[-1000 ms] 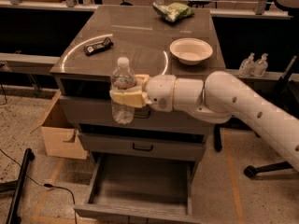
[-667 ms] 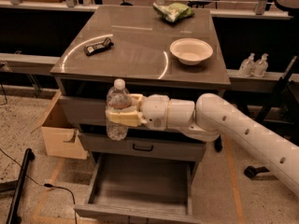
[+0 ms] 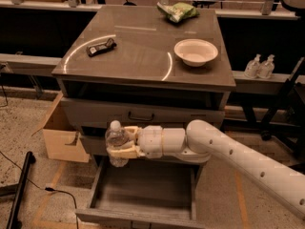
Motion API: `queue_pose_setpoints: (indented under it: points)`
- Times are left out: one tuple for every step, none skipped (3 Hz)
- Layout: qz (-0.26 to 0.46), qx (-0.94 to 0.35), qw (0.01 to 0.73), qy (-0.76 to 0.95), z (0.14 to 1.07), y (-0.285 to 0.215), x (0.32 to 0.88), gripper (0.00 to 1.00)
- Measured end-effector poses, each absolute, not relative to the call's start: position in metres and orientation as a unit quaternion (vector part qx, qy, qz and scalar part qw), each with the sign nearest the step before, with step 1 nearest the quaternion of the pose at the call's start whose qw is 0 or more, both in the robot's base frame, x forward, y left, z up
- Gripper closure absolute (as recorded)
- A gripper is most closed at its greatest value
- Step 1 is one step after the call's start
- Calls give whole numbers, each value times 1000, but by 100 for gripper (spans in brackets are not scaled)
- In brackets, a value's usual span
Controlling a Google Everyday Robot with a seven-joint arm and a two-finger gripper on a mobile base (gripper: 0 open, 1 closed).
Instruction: Place water bottle into bottom drawer
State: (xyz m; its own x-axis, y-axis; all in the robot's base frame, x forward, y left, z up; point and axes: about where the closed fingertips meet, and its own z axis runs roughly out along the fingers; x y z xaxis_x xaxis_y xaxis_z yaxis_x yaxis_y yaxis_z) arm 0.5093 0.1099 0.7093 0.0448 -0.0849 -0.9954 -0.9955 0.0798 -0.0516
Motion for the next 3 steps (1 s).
queue_pose_setpoints:
  points:
    - [432,-527,494,540,655,109,503,100]
    - [430,-528,492,542,648,108,503,100]
    - [421,-527,497,547,635,106,504,100]
